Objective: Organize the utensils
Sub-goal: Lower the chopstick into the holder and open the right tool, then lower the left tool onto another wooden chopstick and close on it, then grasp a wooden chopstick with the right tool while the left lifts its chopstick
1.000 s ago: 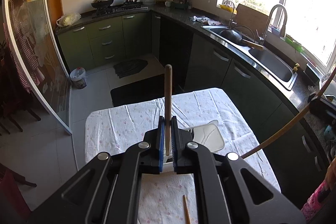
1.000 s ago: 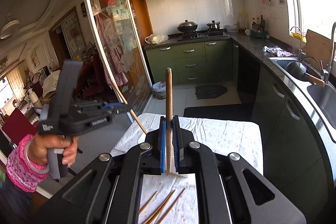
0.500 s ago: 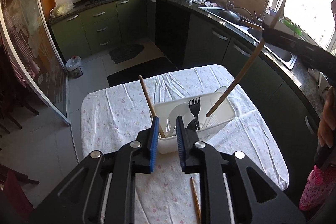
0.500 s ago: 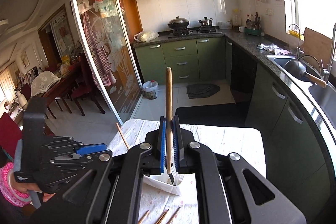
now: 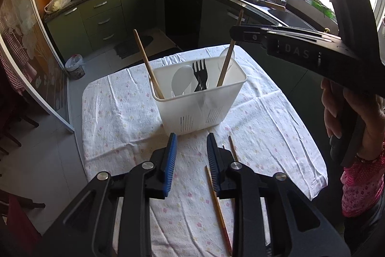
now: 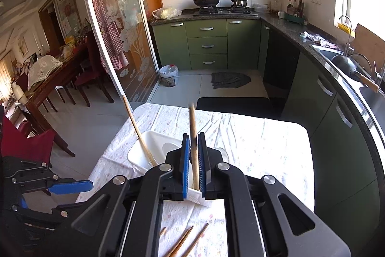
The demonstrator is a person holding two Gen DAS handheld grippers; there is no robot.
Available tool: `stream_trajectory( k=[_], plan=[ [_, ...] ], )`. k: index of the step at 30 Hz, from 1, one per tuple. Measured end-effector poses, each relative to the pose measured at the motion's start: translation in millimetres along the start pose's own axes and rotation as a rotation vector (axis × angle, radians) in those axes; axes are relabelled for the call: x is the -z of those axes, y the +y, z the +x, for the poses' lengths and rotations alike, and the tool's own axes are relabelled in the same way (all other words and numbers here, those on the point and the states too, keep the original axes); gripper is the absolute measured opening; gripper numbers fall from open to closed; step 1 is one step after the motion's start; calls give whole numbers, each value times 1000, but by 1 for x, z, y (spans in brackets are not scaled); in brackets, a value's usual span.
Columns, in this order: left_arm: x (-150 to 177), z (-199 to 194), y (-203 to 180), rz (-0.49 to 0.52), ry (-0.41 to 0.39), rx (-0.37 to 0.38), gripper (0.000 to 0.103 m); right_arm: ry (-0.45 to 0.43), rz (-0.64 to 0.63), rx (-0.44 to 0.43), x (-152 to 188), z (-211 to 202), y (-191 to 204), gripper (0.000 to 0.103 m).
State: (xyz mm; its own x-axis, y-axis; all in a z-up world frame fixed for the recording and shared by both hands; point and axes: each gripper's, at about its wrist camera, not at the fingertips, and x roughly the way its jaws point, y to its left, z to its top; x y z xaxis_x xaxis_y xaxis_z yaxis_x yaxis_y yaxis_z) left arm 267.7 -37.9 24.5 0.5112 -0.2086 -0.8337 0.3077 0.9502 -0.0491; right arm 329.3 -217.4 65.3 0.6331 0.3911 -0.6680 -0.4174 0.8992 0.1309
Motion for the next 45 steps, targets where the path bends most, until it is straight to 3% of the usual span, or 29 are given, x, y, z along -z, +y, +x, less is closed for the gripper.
stream_trajectory(
  k=[8,14,18,20,28,33,39,45],
  plan=[
    [43,47,-16,20,153,8,27,-38,15,-22,40,-59,-4,25],
    [78,108,-29,2,341,17,27,62,11,-6,106,-71,-18,26],
    [88,135,-36,-20,424,0,27,138,19,14,141,-65,-29,27],
    [89,143,-37,-34,442,-21,24,169,26,17,155,-61,-35,33],
    [94,159,-40,-55,481,-43,22,239,22,-2,180,-41,-39,33],
    [94,163,-46,-33,475,-50,8,312,33,-53,182,-15,-30,33],
    [100,158,-38,-32,468,-45,6,437,62,-125,191,29,-16,30],
    [106,153,-10,-67,456,-66,6,543,70,-85,197,72,-7,28]
  ],
)
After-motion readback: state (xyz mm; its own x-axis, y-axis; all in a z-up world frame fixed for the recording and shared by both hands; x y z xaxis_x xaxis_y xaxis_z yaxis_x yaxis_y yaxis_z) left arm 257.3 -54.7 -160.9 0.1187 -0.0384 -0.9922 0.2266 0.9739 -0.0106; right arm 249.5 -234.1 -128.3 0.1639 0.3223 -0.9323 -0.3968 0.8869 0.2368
